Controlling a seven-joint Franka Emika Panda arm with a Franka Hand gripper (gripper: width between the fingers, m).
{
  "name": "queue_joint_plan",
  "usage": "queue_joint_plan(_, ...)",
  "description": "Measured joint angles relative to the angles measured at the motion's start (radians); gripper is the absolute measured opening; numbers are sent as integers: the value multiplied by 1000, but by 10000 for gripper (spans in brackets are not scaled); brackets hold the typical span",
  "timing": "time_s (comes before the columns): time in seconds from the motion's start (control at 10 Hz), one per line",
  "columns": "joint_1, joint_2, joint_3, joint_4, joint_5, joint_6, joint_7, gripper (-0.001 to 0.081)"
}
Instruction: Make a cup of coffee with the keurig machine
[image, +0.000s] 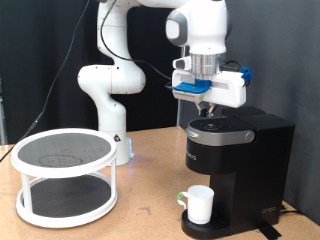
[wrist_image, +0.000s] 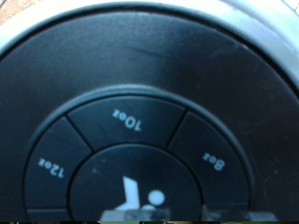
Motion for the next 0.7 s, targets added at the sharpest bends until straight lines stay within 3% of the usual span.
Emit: queue_joint_plan(0.7,0,44,18,3,-31,38,21,0)
